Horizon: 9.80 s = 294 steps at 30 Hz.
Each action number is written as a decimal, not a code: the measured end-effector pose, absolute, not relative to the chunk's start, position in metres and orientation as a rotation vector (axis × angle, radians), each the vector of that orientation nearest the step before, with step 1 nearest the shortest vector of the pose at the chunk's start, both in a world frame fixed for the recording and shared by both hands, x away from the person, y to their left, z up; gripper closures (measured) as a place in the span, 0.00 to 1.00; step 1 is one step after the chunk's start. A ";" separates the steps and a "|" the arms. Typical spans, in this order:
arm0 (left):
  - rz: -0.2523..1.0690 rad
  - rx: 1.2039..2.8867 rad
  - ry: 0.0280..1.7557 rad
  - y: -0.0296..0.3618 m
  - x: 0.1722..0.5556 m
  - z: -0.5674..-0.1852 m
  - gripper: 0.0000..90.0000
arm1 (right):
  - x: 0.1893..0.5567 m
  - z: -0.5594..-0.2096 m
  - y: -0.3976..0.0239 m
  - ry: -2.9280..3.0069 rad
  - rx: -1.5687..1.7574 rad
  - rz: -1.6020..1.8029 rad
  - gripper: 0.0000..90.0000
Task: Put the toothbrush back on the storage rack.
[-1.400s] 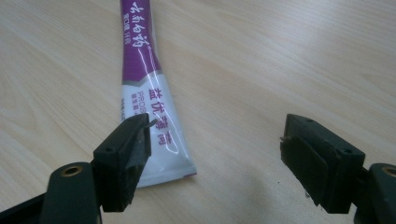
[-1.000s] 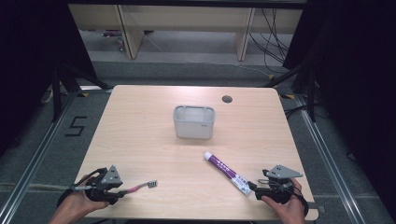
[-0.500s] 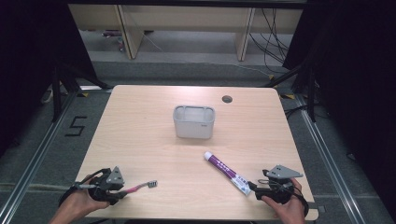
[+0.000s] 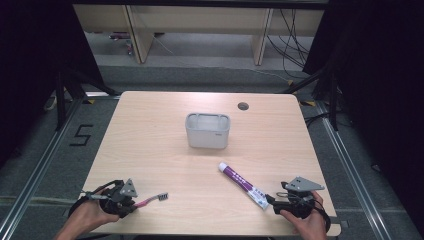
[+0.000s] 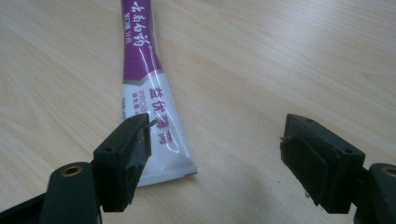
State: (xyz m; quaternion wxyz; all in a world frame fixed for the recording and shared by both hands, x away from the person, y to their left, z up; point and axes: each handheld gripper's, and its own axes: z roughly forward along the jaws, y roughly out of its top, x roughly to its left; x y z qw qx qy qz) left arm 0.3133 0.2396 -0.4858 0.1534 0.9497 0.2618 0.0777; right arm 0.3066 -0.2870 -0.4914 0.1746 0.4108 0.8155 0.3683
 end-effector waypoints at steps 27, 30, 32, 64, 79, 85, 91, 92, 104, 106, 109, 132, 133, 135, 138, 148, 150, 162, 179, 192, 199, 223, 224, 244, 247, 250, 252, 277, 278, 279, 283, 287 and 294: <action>0.228 2.824 0.708 0.219 0.323 -0.476 0.92 | 0.305 -0.491 -0.286 2.273 1.194 1.026 0.28; 0.255 2.784 0.705 0.220 0.327 -0.467 0.92 | 0.306 -0.491 -0.287 2.271 1.173 1.022 0.28; 0.256 2.777 0.704 0.221 0.328 -0.465 0.92 | 0.305 -0.491 -0.287 2.267 1.173 1.019 0.28; 0.539 1.981 0.898 0.225 0.397 -0.425 0.92 | 0.306 -0.491 -0.288 2.270 1.180 1.024 0.28; 0.598 1.760 0.907 0.214 0.419 -0.418 0.92 | 0.306 -0.491 -0.288 2.273 1.172 1.024 0.28; 0.642 1.684 0.927 0.207 0.431 -0.416 0.92 | 0.307 -0.492 -0.288 2.272 1.170 1.022 0.28; 0.640 1.621 0.931 0.197 0.437 -0.414 0.92 | 0.307 -0.492 -0.288 2.270 1.177 1.029 0.28; 0.648 1.604 0.933 0.194 0.437 -0.414 0.92 | 0.307 -0.492 -0.288 2.272 1.176 1.032 0.28; 0.649 1.559 0.885 0.162 0.456 -0.406 0.92 | 0.306 -0.491 -0.288 2.273 1.182 1.036 0.28; 0.650 1.560 0.883 0.160 0.458 -0.406 0.92 | 0.306 -0.491 -0.288 2.270 1.162 1.032 0.28; 0.648 1.552 0.886 0.155 0.463 -0.405 0.92 | 0.307 -0.491 -0.288 2.268 1.168 1.035 0.28; 0.651 1.543 0.905 0.119 0.496 -0.402 0.91 | 0.306 -0.492 -0.287 2.286 1.183 1.047 0.28; 0.651 1.543 0.905 0.119 0.496 -0.402 0.92 | 0.306 -0.492 -0.287 2.286 1.183 1.047 0.28; 0.654 1.540 0.906 0.117 0.498 -0.402 0.92 | 0.306 -0.492 -0.287 2.288 1.184 1.047 0.28; 0.659 1.538 0.906 0.114 0.501 -0.402 0.92 | 0.306 -0.491 -0.287 2.287 1.190 1.046 0.28; 0.622 1.549 0.940 0.102 0.505 -0.410 0.91 | 0.306 -0.491 -0.288 2.285 1.167 1.046 0.28; 0.617 1.552 0.946 0.101 0.505 -0.413 0.91 | 0.306 -0.492 -0.288 2.283 1.159 1.045 0.28; 0.605 1.579 0.969 0.106 0.503 -0.430 0.91 | 0.306 -0.492 -0.286 2.289 1.177 1.046 0.28; 0.609 1.667 0.980 0.102 0.500 -0.448 0.91 | 0.306 -0.492 -0.286 2.292 1.175 1.042 0.28; 0.607 1.711 0.998 0.101 0.499 -0.450 0.91 | 0.307 -0.492 -0.286 2.288 1.163 1.042 0.28; 0.600 1.708 1.012 0.102 0.497 -0.447 0.91 | 0.308 -0.493 -0.286 2.295 1.137 1.049 0.28; 0.546 1.671 1.114 0.120 0.477 -0.439 0.46 | 0.307 -0.492 -0.287 2.302 1.177 1.058 0.28; 0.546 1.671 1.114 0.120 0.477 -0.439 0.45 | 0.307 -0.492 -0.287 2.302 1.177 1.058 0.28; 0.483 1.736 1.074 0.145 0.430 -0.446 0.38 | 0.307 -0.492 -0.288 2.279 1.183 1.057 0.28; 0.469 1.754 1.076 0.150 0.425 -0.445 0.37 | 0.307 -0.492 -0.288 2.269 1.184 1.064 0.28; 0.469 1.754 1.072 0.156 0.418 -0.443 0.37 | 0.307 -0.492 -0.287 2.267 1.195 1.056 0.28; 0.471 1.760 1.058 0.160 0.412 -0.443 0.37 | 0.307 -0.492 -0.287 2.273 1.199 1.055 0.28; 0.462 1.852 1.013 0.187 0.360 -0.471 0.34 | 0.308 -0.493 -0.287 2.298 1.189 1.063 0.28; 0.461 1.852 1.013 0.189 0.359 -0.473 0.34 | 0.308 -0.493 -0.287 2.298 1.203 1.074 0.28; 0.464 1.852 1.025 0.191 0.358 -0.474 0.34 | 0.309 -0.493 -0.287 2.299 1.202 1.083 0.28; 0.458 1.817 1.049 0.199 0.353 -0.477 0.32 | 0.310 -0.493 -0.286 2.293 1.189 1.075 0.28; 0.443 1.836 1.047 0.202 0.346 -0.482 0.28 | 0.308 -0.493 -0.286 2.284 1.214 1.062 0.28; 0.441 1.869 1.023 0.202 0.330 -0.487 0.27 | 0.307 -0.494 -0.285 2.292 1.219 1.064 0.28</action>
